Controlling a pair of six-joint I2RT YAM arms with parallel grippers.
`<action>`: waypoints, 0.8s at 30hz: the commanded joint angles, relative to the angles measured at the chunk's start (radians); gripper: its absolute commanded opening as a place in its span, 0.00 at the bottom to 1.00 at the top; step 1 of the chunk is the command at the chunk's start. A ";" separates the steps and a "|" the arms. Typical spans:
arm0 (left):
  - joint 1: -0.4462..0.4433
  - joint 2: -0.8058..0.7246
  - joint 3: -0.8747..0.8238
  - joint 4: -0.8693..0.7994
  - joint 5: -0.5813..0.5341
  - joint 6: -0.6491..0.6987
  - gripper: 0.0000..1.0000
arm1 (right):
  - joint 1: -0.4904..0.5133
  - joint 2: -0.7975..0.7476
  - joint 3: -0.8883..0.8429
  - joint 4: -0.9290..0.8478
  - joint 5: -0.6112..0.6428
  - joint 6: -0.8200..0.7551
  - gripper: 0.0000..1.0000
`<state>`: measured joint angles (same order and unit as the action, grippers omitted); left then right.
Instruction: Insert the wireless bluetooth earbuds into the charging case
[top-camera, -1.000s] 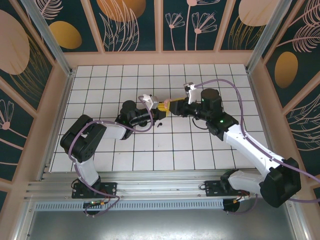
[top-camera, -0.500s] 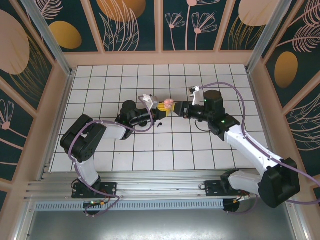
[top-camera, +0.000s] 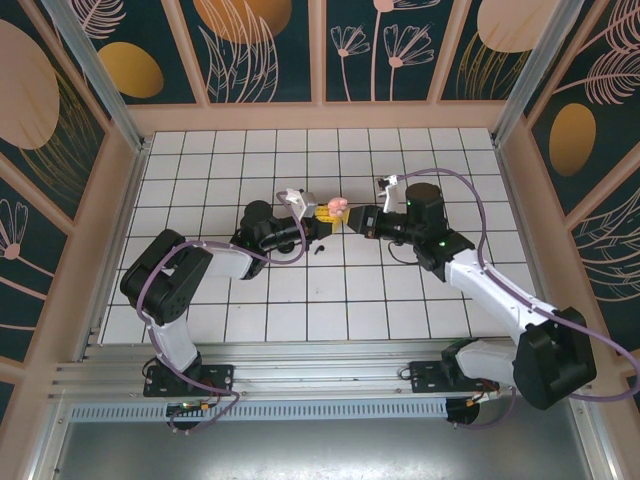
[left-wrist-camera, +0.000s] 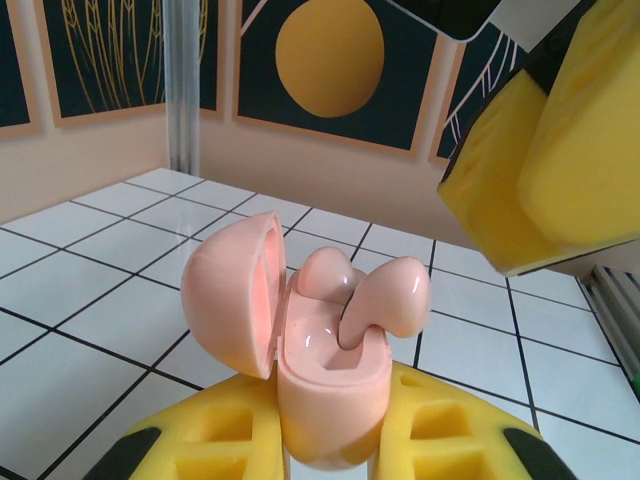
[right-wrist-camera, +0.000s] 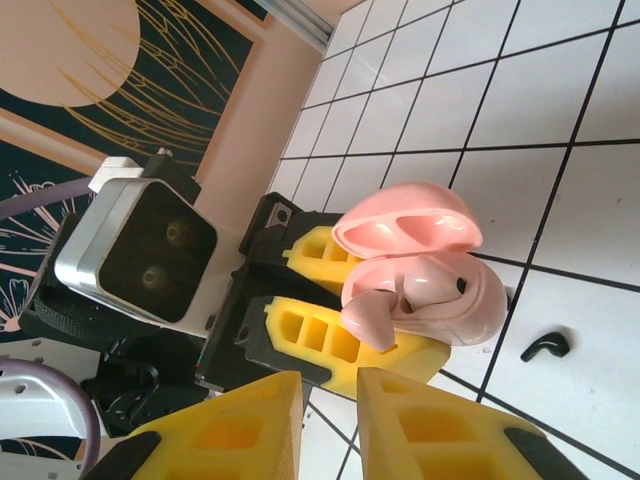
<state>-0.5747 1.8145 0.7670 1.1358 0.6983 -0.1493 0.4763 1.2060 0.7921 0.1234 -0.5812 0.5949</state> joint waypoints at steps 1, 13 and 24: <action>-0.002 -0.035 0.032 0.004 0.012 0.017 0.05 | -0.009 0.015 -0.010 0.059 -0.028 0.016 0.21; -0.002 -0.042 0.029 0.001 0.012 0.021 0.05 | -0.012 0.032 -0.014 0.101 -0.049 0.029 0.17; -0.002 -0.040 0.032 -0.001 0.014 0.019 0.05 | -0.012 0.059 -0.005 0.136 -0.068 0.038 0.15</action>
<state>-0.5747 1.8004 0.7765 1.1240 0.6987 -0.1452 0.4709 1.2533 0.7891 0.2073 -0.6304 0.6209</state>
